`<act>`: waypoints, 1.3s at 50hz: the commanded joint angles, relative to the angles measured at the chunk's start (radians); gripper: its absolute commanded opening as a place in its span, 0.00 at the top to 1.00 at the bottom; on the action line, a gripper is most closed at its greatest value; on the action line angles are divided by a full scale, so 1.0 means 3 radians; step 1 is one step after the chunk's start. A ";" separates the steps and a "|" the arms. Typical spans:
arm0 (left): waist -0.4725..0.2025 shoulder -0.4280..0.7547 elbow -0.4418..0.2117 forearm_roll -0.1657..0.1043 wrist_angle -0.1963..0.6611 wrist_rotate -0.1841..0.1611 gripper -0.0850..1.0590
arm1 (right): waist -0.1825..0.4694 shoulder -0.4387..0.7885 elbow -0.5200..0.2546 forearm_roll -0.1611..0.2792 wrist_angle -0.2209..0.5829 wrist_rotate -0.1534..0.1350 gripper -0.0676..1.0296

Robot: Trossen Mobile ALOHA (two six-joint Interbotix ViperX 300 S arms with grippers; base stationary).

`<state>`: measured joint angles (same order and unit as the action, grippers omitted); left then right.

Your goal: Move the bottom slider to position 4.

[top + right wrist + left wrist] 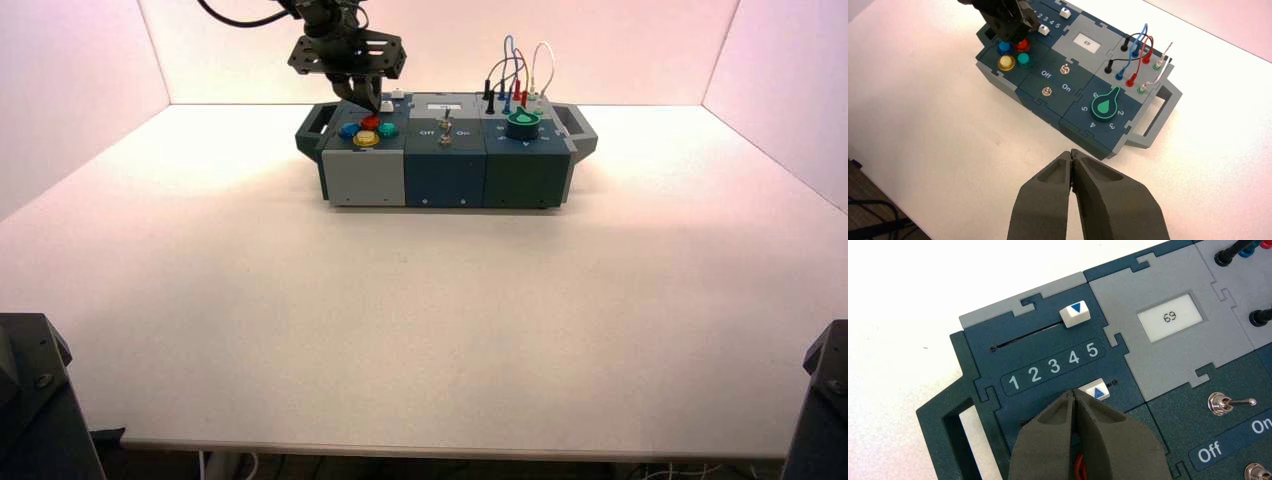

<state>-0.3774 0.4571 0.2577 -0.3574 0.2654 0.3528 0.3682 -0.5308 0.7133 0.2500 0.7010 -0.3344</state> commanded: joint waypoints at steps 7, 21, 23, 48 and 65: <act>-0.0010 -0.0179 -0.0066 0.0020 0.0077 0.0005 0.96 | -0.0005 -0.0036 -0.0082 0.0000 -0.0020 0.0000 0.96; 0.0072 -0.0307 -0.0036 0.0082 0.0302 0.0015 0.96 | -0.0010 -0.0031 -0.0082 -0.0005 -0.0015 0.0000 0.96; 0.0087 -0.0332 -0.0020 0.0082 0.0322 0.0015 0.96 | -0.0010 -0.0036 -0.0082 -0.0010 -0.0015 0.0000 0.96; 0.0128 -0.0716 0.0281 0.0072 0.0997 0.0010 0.96 | -0.0010 -0.0020 -0.0082 -0.0010 -0.0015 0.0000 0.96; 0.0133 -0.0839 0.0424 0.0072 0.0972 0.0015 0.96 | -0.0010 -0.0015 -0.0082 -0.0010 -0.0020 0.0000 0.96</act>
<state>-0.3405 0.2485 0.3896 -0.3359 0.5630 0.3559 0.3682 -0.5308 0.7133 0.2424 0.7010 -0.3344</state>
